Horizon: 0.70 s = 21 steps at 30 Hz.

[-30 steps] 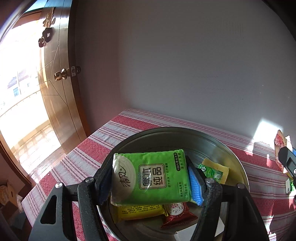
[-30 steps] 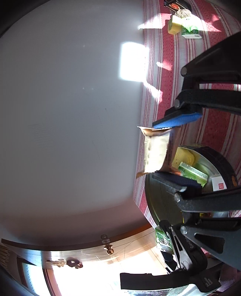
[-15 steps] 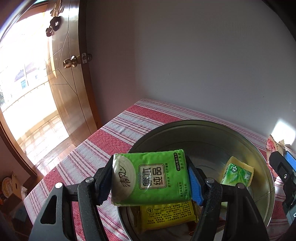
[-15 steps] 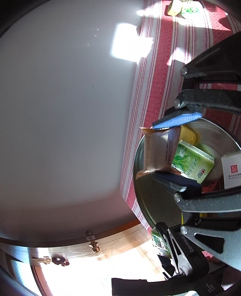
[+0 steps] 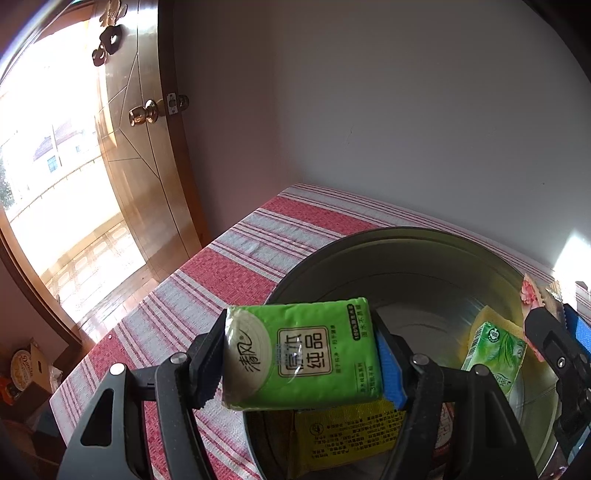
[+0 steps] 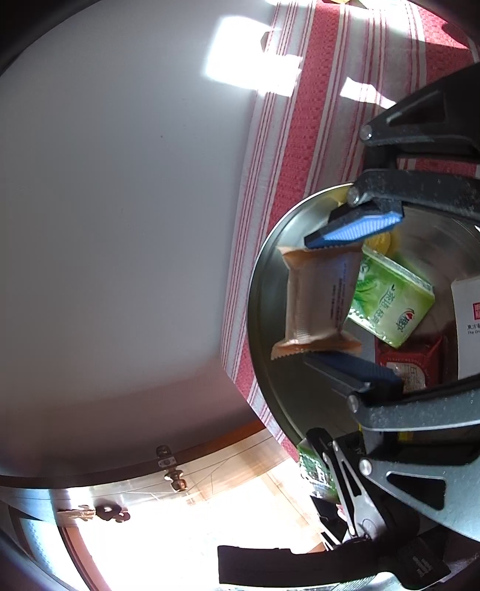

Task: Organize objects
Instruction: 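Carry the tissue pack and pastry packet over the tin and release both, then move both open tools back toward the remaining items on the cloth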

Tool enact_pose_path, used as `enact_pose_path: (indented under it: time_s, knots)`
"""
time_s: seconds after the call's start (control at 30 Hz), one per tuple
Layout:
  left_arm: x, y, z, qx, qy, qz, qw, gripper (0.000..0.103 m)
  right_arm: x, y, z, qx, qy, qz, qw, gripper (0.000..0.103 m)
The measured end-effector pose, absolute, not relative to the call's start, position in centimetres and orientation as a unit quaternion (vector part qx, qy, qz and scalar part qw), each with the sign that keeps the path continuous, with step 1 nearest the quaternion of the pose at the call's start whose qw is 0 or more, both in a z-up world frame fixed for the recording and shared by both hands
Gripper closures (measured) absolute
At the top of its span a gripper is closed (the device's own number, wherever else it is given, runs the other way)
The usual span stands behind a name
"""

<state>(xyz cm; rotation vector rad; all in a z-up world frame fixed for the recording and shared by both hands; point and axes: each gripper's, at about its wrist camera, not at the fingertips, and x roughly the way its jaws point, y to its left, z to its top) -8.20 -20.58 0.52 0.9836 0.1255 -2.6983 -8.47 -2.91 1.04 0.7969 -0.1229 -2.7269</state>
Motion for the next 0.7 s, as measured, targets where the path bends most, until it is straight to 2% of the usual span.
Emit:
enact_pose_path:
  time_s: [0.13,0.17,0.27,0.7]
  knots:
    - [-7.8,-21.2,0.9,0.338,0.088,-0.931,0.107,0.027,-6.5,-1.9,2.4,0.235,-0.062,-0.958,0.154,0.003]
    - [-7.6,-21.3,1.0,0.336,0.097,-0.931,0.105,0.023,-5.8,-1.5,2.8,0.219,-0.067,-0.962,0.151,0.001]
    - [-7.2,-21.2,1.4,0.327,0.115,-0.932,0.101,0.012,-4.0,-0.4,3.7,0.182,-0.073,-0.972,0.133,0.0]
    - [-4.9,-15.0,2.3,0.313,0.096,-0.943,0.059,0.012,-0.8,6.3,3.4,0.161,-0.068,-0.984,0.036,0.0]
